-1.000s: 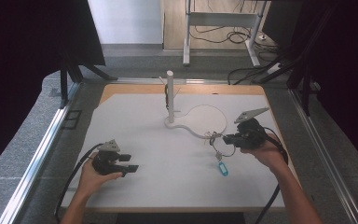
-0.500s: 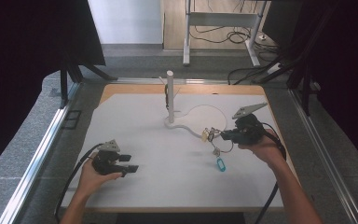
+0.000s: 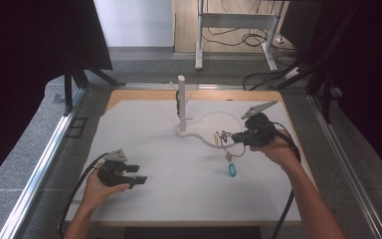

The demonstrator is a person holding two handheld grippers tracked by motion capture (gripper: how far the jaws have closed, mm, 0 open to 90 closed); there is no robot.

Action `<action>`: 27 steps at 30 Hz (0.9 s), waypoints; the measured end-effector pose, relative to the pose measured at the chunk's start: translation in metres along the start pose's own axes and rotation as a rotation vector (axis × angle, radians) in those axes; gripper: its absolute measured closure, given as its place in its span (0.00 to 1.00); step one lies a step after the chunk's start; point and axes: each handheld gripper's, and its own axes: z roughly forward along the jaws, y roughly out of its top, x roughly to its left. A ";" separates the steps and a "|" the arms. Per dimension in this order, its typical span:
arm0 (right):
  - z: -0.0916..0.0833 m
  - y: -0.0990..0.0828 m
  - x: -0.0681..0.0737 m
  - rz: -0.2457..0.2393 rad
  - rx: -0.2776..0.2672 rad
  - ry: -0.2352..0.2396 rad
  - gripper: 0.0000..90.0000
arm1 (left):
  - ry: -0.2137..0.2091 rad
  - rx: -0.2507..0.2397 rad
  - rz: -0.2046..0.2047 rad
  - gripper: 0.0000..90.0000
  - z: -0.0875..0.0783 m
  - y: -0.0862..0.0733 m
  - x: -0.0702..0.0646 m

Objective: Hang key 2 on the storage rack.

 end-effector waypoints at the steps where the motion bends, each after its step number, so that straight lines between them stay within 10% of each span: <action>1: 0.001 0.002 0.000 0.001 0.003 -0.001 0.97 | -0.001 -0.001 0.000 0.43 0.000 0.000 0.000; 27: 0.009 0.046 -0.006 -0.003 0.029 -0.024 0.97 | -0.003 -0.016 -0.005 0.43 -0.004 -0.001 0.002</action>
